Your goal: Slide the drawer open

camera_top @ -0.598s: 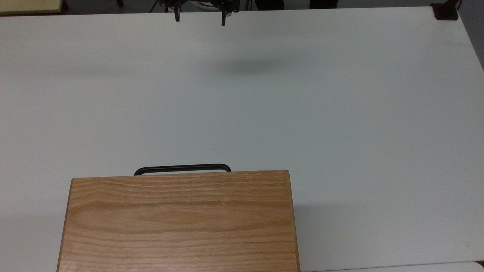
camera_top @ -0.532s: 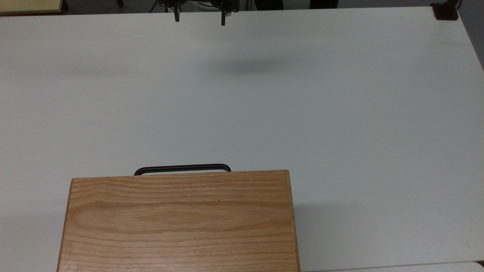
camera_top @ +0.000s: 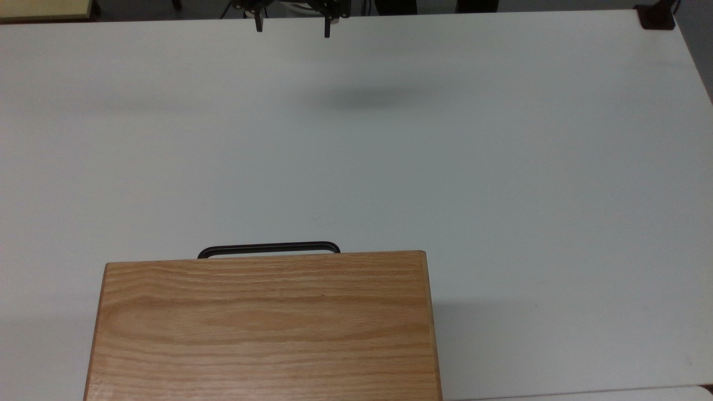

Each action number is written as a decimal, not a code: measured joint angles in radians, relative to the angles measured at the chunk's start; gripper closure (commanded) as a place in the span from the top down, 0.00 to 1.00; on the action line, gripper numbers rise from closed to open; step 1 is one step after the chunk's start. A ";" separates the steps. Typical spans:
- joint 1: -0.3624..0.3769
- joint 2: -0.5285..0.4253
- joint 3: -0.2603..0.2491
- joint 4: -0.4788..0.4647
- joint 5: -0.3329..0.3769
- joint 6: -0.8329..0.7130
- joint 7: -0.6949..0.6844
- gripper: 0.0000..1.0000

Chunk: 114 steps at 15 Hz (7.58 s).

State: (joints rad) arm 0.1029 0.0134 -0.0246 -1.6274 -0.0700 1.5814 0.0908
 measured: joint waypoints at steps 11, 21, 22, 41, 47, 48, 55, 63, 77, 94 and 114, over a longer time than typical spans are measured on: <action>-0.049 0.001 0.001 0.009 0.000 -0.027 0.186 1.00; -0.048 0.026 0.002 0.029 0.046 0.134 0.694 1.00; -0.048 0.033 0.002 0.029 0.049 0.168 0.748 1.00; -0.047 0.227 0.006 0.029 0.053 0.895 1.359 0.96; -0.051 0.301 0.006 0.029 0.060 1.152 1.407 0.87; -0.055 0.307 0.006 0.029 0.070 1.171 1.408 0.87; -0.065 0.350 0.006 0.029 0.129 1.228 1.408 0.47; -0.066 0.403 0.006 0.029 0.129 1.348 1.409 0.38; -0.064 0.413 0.009 0.048 0.129 1.364 1.407 0.00; -0.064 0.135 0.009 -0.302 0.129 1.364 1.407 0.00; -0.053 -0.166 0.013 -0.531 0.129 1.118 1.409 0.84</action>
State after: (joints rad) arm 0.0495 -0.1526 -0.0117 -2.1584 0.0594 2.6990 1.4994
